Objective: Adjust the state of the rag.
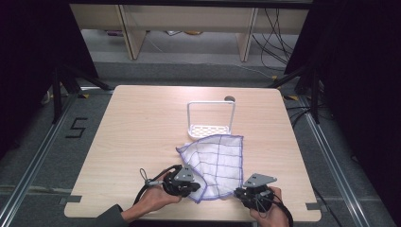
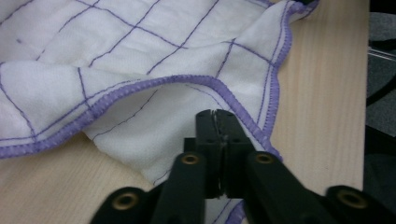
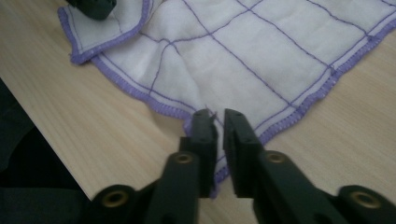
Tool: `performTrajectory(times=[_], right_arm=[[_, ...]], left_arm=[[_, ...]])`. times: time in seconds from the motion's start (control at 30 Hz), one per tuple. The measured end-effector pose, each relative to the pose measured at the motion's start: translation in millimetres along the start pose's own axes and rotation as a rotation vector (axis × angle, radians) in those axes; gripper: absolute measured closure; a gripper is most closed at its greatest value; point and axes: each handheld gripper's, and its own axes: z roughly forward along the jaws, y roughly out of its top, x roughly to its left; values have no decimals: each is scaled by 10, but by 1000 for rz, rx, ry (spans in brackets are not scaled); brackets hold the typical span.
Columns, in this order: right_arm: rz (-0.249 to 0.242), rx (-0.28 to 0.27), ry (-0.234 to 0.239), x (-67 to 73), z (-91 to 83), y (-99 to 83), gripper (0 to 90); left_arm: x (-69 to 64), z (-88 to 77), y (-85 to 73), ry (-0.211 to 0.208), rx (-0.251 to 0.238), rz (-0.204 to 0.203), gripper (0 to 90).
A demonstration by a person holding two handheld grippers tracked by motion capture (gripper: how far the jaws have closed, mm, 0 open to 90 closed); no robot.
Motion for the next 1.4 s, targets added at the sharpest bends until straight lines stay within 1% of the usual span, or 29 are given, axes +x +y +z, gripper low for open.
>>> performTrajectory(times=[0.13, 0.2, 0.3, 0.33, 0.37, 0.4, 0.43, 0.47, 0.5, 0.53, 0.57, 0.6, 0.67, 0.7, 0.73, 0.83, 0.87, 0.9, 1.03, 1.07, 1.1, 1.17, 1.2, 1.23, 1.27, 1.3, 1.33, 1.37, 1.4], right_arm=[[-2, -5, -2, 9, -36, -15, 900], [-29, -9, -3, 5, -102, -8, 900], [-30, -42, -16, -7, -234, -23, 900], [-30, -42, -16, -7, -234, -23, 900], [-24, -50, -23, -12, -264, -36, 900], [-6, -49, -10, -20, -287, -58, 900], [18, -50, -5, -14, -291, -73, 900], [27, -71, -7, -34, -289, -93, 900], [23, -85, -1, -43, -260, -103, 866], [31, -92, -3, -37, -243, -101, 823], [41, -83, 0, -25, -229, -91, 771], [41, -83, 0, -25, -229, -91, 771], [49, -79, -6, -2, -201, -69, 709], [60, -70, -1, 8, -199, -61, 698], [34, -79, -3, 0, -178, -58, 681], [44, -75, 7, 39, -152, -47, 627], [61, -70, 11, 61, -150, -39, 607], [35, -75, 11, 64, -128, -35, 593], [45, -37, 18, 123, -64, -29, 571], [43, -30, 23, 128, -36, -28, 572], [22, -29, 18, 119, -18, -29, 574], [22, -26, 15, 124, 6, -21, 581], [28, -22, 16, 128, 9, -16, 583], [21, -15, 15, 121, 26, -17, 593], [41, -19, 18, 132, 39, -20, 594], [9, -21, 14, 111, 54, -24, 594], [9, -21, 14, 111, 54, -24, 594], [21, -27, 9, 119, 74, -31, 597], [41, -13, 14, 128, 73, -28, 610]], left_arm=[[61, -96, -22, -3, -42, -38, 897], [113, -180, -41, 14, -62, -41, 897], [193, -322, -83, 20, -84, -58, 897], [214, -368, -94, 18, -83, -61, 897], [227, -401, -105, 11, -102, -78, 896], [224, -423, -107, 19, -104, -96, 895], [214, -428, -98, 8, -108, -114, 888], [211, -420, -88, -3, -105, -116, 814], [204, -414, -76, -7, -101, -117, 714], [171, -359, -49, -13, -91, -157, 667], [171, -359, -49, -13, -91, -157, 637], [158, -312, -31, -17, -89, -164, 637], [151, -264, -14, -24, -84, -181, 552], [143, -241, -3, -15, -74, -188, 522], [122, -201, 15, -23, -80, -208, 498], [55, -132, 59, -24, -64, -202, 430], [20, -104, 79, -20, -47, -180, 414], [-12, -74, 94, -15, -35, -167, 402], [-98, 83, 145, -10, -1, -131, 400], [-107, 115, 151, -7, 4, -132, 404], [-113, 148, 161, 1, 18, -115, 411], [-99, 194, 173, 21, 51, -79, 448], [-87, 218, 172, 28, 61, -74, 472], [-78, 240, 167, 35, 62, -66, 543], [-78, 258, 160, 47, 63, -59, 568], [-73, 260, 159, 53, 75, -34, 596], [-76, 260, 158, 58, 73, -29, 596], [-83, 258, 160, 62, 67, -19, 637], [-85, 256, 160, 65, 65, -12, 689]])
